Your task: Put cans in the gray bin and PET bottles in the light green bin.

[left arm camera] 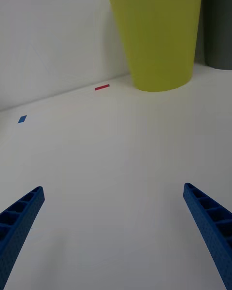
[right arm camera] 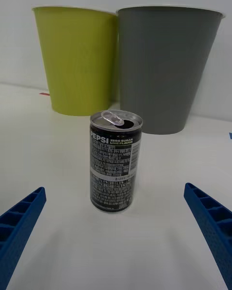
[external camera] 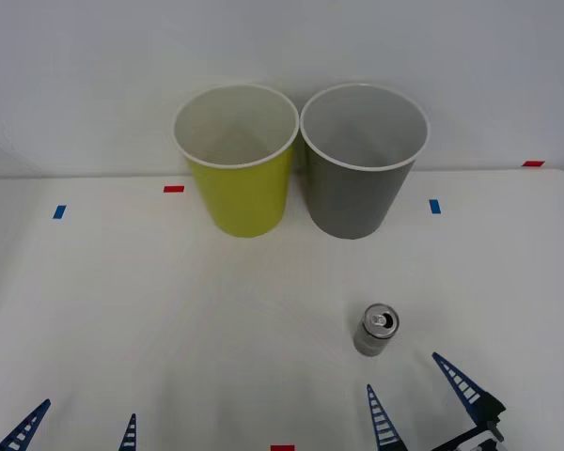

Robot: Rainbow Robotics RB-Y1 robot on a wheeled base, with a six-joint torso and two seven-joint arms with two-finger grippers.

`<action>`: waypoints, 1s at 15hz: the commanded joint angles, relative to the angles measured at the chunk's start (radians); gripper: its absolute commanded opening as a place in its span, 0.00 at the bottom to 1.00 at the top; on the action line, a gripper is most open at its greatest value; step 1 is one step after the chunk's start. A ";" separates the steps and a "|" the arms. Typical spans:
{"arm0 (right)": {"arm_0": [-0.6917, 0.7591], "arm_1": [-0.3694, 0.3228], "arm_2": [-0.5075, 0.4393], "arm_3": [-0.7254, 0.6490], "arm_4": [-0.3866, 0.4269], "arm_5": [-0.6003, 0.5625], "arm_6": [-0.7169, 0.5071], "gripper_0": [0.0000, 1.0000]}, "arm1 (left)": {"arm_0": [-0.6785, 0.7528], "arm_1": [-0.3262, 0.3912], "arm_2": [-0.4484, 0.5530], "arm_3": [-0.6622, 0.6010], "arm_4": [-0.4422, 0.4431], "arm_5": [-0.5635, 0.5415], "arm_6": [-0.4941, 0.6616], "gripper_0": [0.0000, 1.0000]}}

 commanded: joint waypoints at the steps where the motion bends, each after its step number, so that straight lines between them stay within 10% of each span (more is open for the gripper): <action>1: -0.047 0.050 0.002 0.001 -0.005 0.062 0.002 1.00 | 0.000 0.000 0.000 0.000 0.000 0.000 0.000 1.00; 15: -0.132 0.196 -0.042 0.001 -0.002 0.211 0.013 1.00 | 0.000 0.000 0.000 0.000 0.000 0.000 0.000 1.00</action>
